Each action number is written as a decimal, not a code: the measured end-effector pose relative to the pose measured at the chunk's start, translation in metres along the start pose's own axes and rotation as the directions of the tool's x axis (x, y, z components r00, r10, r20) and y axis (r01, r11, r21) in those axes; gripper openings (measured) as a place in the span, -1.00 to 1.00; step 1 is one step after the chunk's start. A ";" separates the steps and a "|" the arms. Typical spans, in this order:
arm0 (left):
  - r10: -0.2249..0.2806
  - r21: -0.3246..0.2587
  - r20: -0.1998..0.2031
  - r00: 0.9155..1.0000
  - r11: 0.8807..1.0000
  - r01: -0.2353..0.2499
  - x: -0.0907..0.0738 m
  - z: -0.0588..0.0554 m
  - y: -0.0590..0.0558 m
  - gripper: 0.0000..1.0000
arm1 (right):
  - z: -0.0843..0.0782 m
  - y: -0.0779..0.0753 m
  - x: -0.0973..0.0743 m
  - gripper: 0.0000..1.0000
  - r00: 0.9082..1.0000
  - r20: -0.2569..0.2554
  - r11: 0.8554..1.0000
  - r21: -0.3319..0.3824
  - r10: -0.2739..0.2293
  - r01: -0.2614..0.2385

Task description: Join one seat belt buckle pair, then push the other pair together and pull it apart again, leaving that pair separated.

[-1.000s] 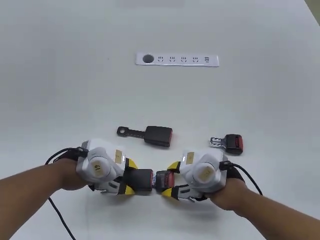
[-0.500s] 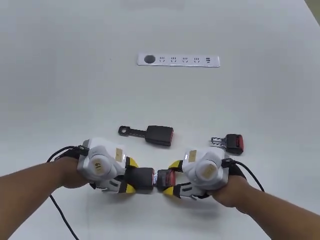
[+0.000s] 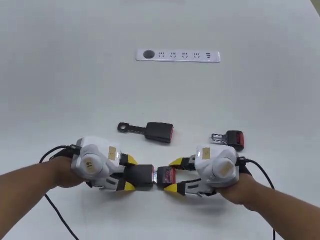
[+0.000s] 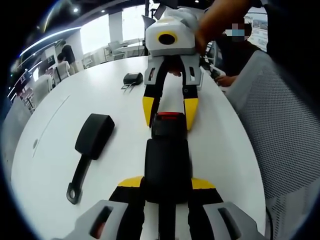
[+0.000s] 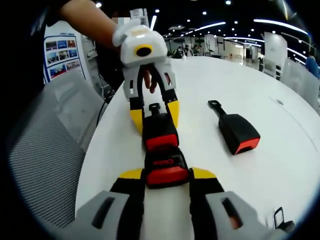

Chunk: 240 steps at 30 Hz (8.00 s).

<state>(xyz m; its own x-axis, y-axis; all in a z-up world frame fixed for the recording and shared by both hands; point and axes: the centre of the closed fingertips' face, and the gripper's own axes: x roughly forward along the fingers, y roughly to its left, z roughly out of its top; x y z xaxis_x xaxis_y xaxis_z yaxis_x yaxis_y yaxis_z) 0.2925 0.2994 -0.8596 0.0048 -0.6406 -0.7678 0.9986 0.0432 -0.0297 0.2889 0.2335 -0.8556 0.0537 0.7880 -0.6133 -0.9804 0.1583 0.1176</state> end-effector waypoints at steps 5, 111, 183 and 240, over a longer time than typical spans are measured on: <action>-0.009 0.006 0.005 1.000 1.000 0.008 0.000 0.000 0.000 -0.33 | 0.000 0.000 0.000 -0.32 1.000 0.021 1.000 -0.017 -0.002 0.003; 0.113 -0.024 0.095 0.989 0.994 -0.111 -0.027 0.071 0.097 0.44 | -0.054 -0.117 -0.148 0.45 0.965 -0.075 0.961 0.096 -0.252 0.258; 0.027 0.022 0.014 1.000 0.999 -0.027 0.038 0.055 0.118 -0.32 | -0.078 -0.135 -0.129 -0.30 0.991 -0.084 0.994 0.012 -0.106 0.108; 0.030 -0.005 -0.012 0.999 1.000 -0.030 0.029 0.048 0.120 -0.33 | -0.012 -0.118 -0.043 -0.31 0.993 -0.081 0.997 -0.008 -0.082 0.082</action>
<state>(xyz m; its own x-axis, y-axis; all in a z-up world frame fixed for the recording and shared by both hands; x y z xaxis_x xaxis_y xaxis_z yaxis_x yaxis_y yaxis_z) 0.4151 0.2496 -0.8547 0.0338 -0.6297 -0.7761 0.9978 0.0661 -0.0101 0.3999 0.1735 -0.8527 0.1184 0.7218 -0.6819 -0.9741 0.2175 0.0611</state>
